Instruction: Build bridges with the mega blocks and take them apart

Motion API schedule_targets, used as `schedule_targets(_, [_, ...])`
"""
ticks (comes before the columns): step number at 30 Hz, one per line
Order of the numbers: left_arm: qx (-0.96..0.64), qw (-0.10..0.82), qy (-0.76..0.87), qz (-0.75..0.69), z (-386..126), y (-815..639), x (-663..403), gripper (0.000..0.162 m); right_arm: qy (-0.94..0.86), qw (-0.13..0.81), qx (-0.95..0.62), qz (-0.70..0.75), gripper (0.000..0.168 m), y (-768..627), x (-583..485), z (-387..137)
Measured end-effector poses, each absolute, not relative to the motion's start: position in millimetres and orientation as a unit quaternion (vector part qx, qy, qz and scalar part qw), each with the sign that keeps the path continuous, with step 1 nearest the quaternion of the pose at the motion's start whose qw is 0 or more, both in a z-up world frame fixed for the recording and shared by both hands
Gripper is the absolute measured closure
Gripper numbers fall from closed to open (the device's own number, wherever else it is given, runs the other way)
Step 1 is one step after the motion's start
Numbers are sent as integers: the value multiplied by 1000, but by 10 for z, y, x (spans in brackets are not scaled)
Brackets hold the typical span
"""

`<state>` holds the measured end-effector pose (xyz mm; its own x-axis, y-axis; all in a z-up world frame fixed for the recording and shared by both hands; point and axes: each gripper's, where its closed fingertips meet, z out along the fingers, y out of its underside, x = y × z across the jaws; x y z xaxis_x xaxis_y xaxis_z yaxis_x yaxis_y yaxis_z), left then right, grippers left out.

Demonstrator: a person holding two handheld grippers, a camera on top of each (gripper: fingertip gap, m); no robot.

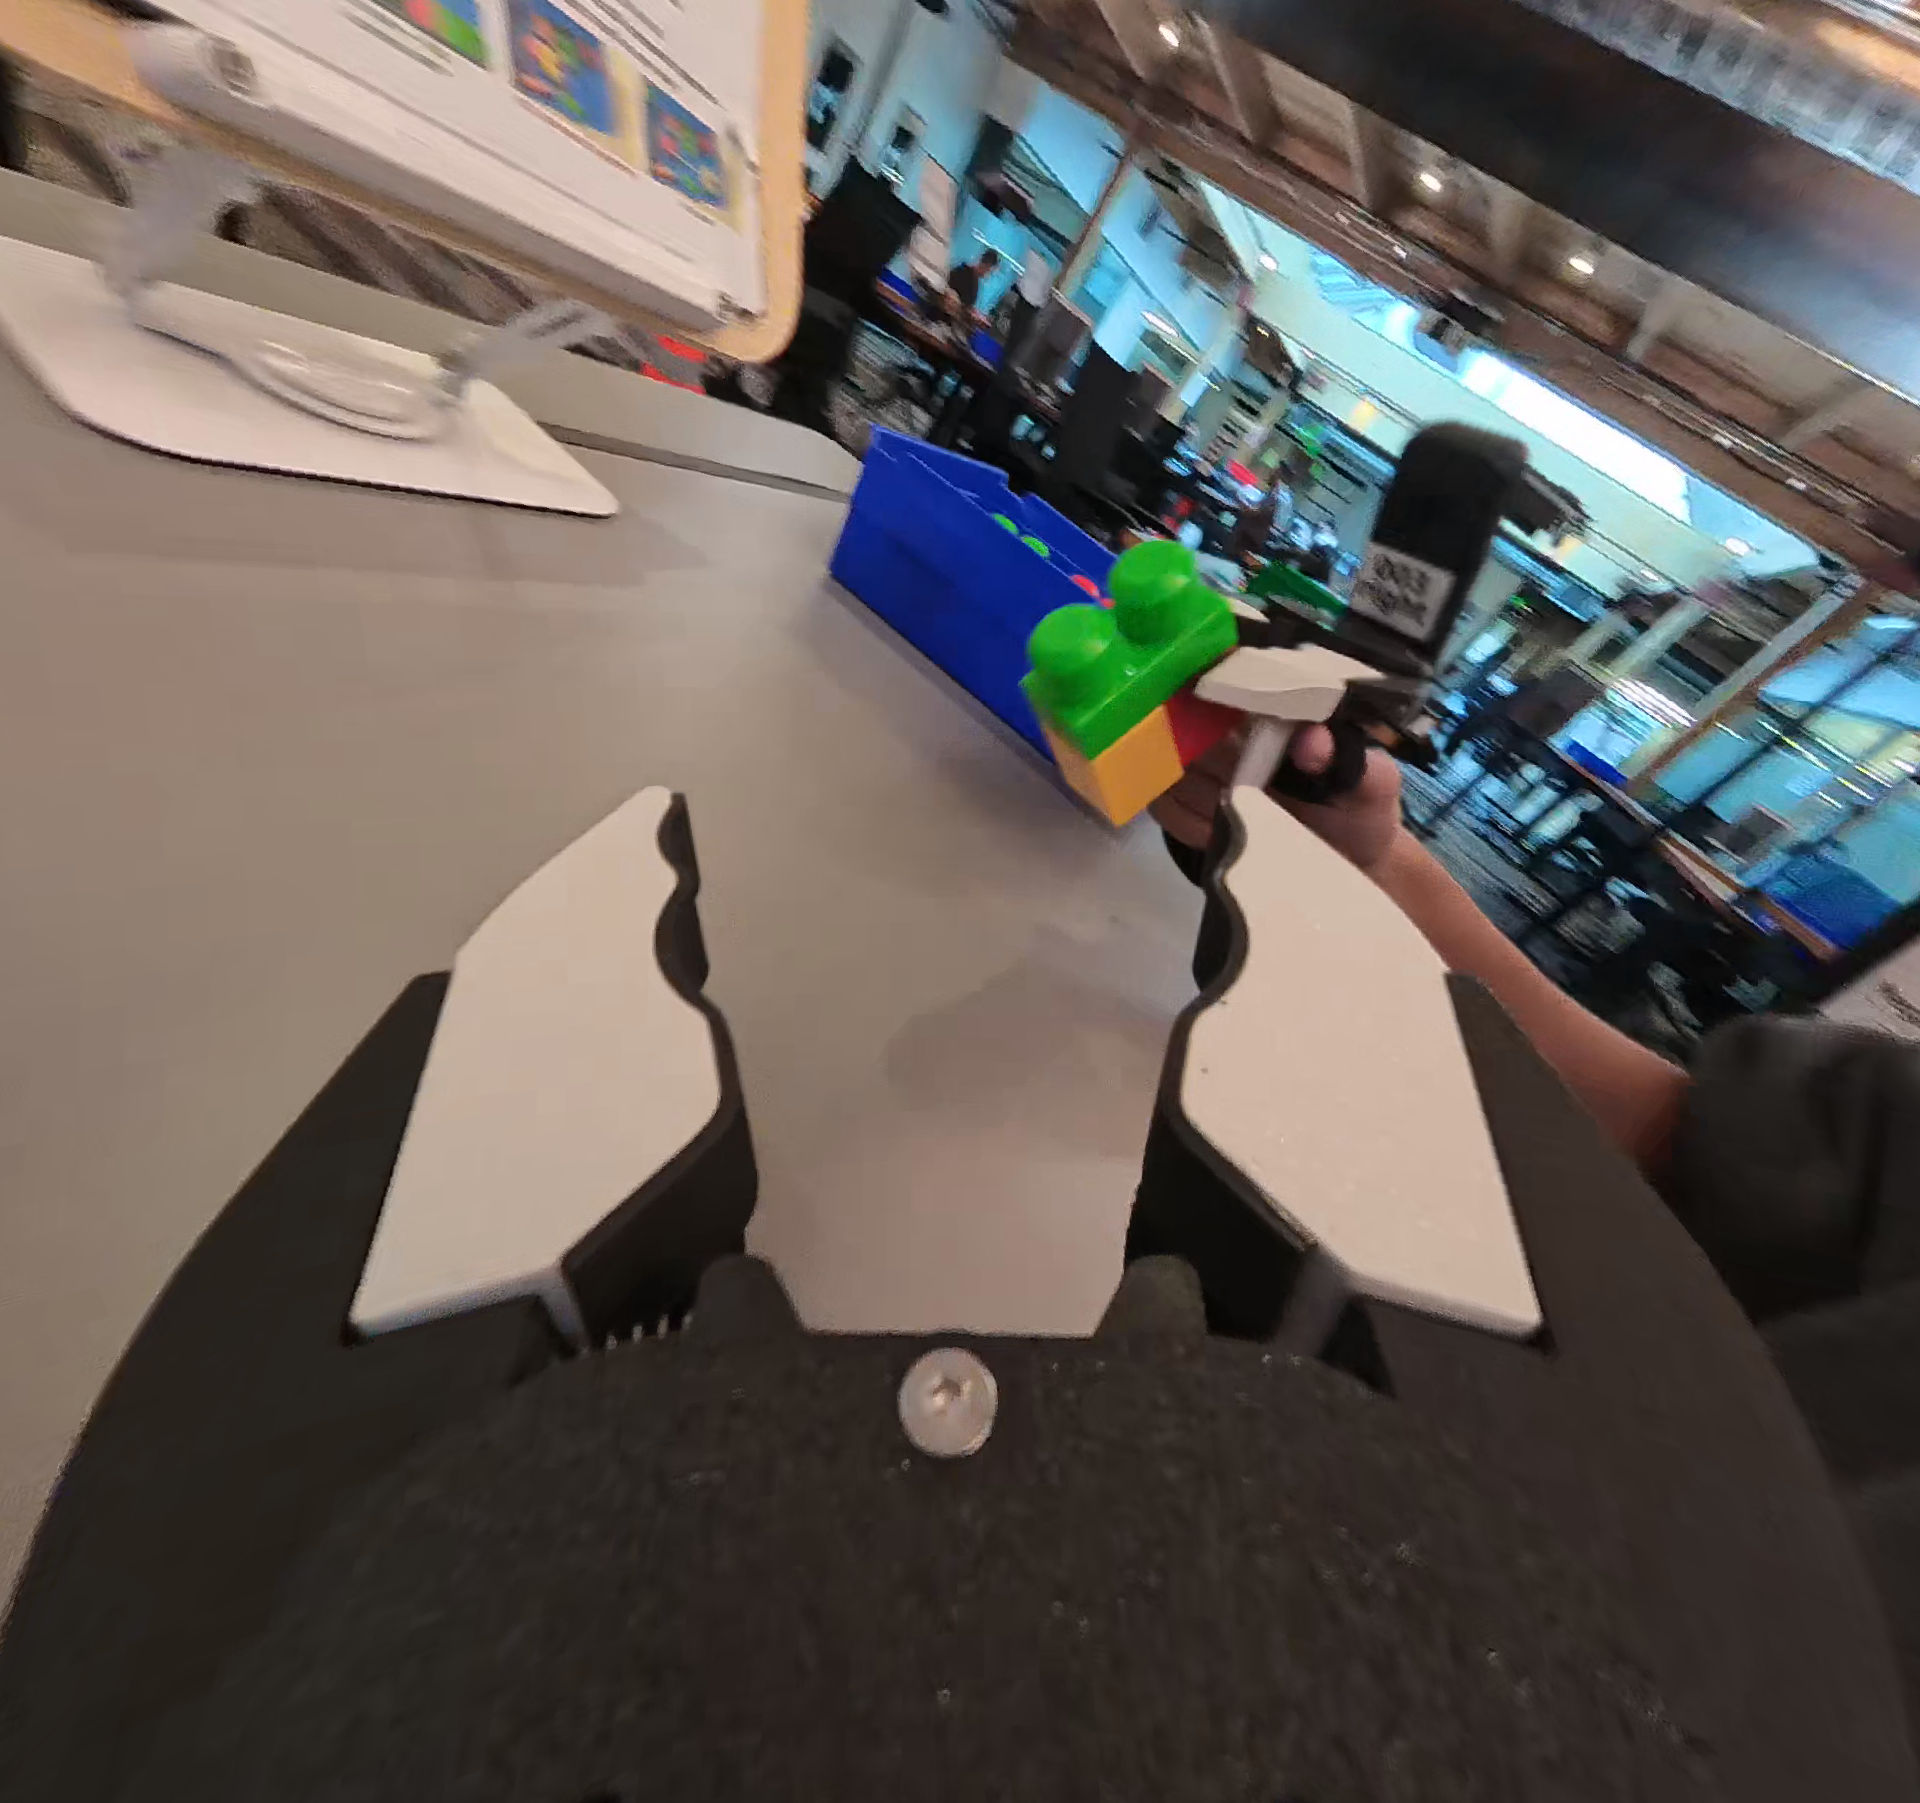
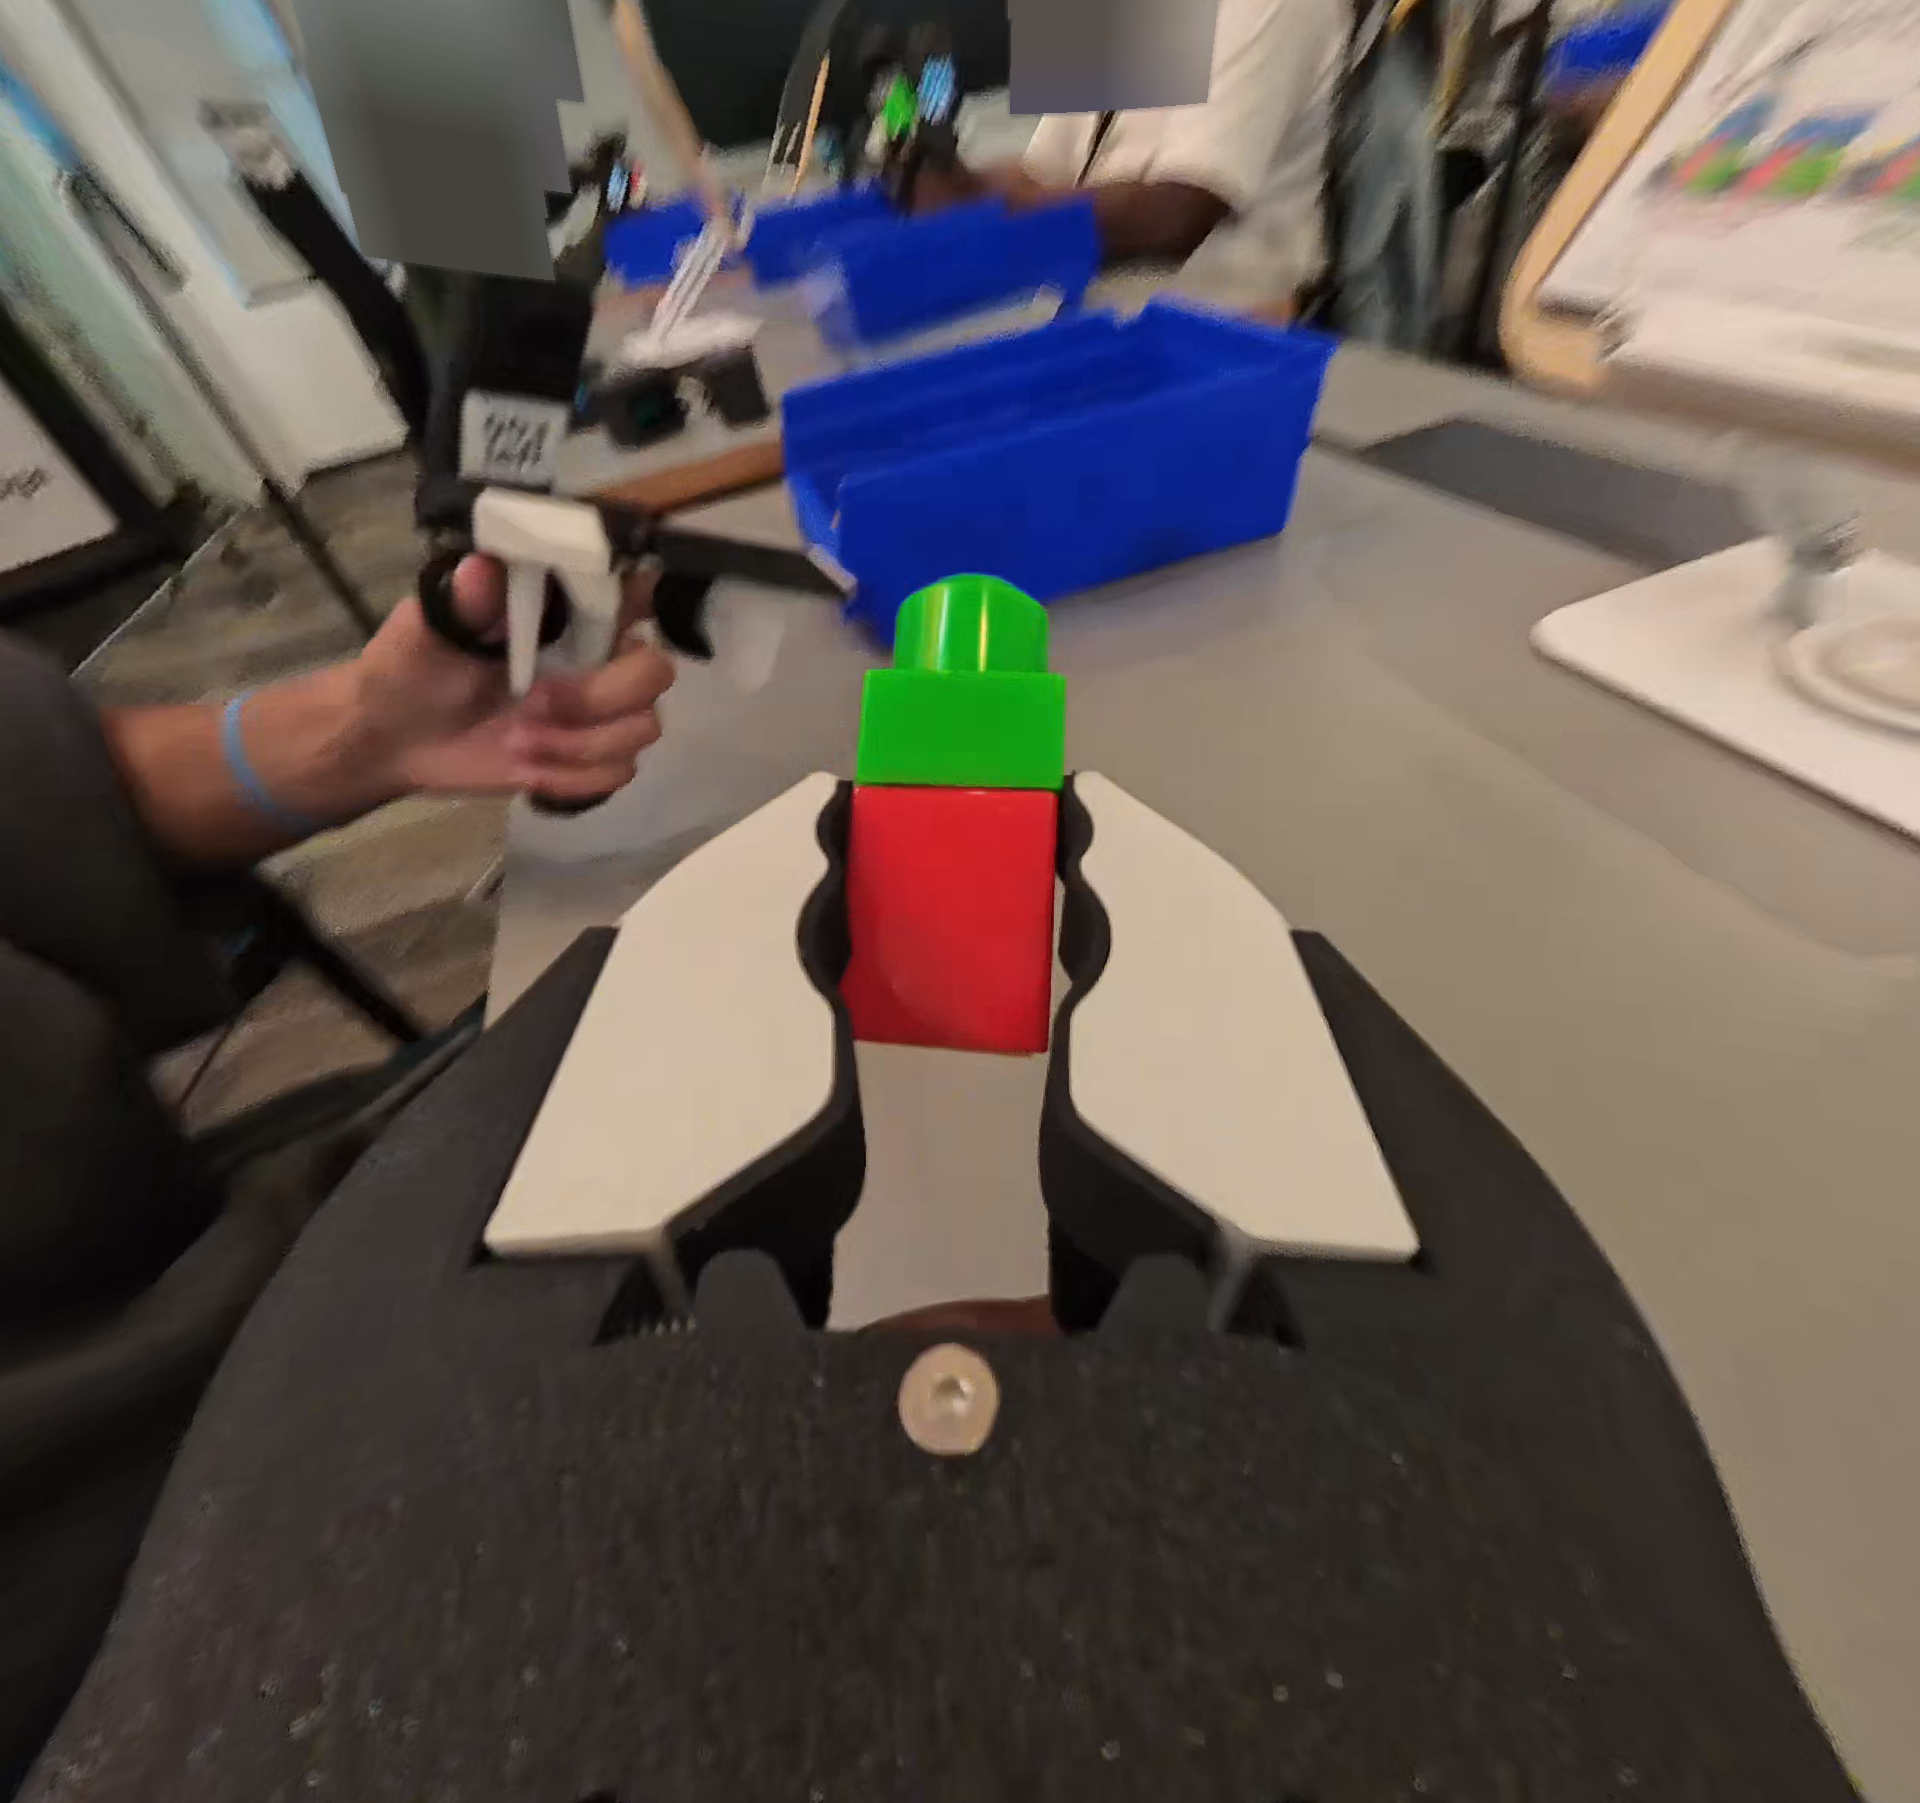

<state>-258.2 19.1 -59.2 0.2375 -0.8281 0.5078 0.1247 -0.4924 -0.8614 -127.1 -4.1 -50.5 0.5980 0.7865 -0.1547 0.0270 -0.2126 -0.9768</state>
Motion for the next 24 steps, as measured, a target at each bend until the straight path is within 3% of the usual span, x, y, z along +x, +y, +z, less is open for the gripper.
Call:
schedule_targets(6, [-668, 439, 265, -540, -625, 27, -2718, 77, -205, 688, -645, 261, 132, -289, -732, -284])
schedule_targets(10, [-658, 424, 283, -554, -583, -63, -2631, 79, -105, 736, -653, 141, 132, -399, 297, 29])
schedule_targets(16, [-642, 404, 321, -566, -544, -257, -2452, 83, -26, 609, -790, 72, 132, -94, 1574, -479])
schedule_targets(24, [-628, 402, 371, -553, -532, -427, -2294, 85, -64, 469, -880, 48, 131, 593, 1604, -1089])
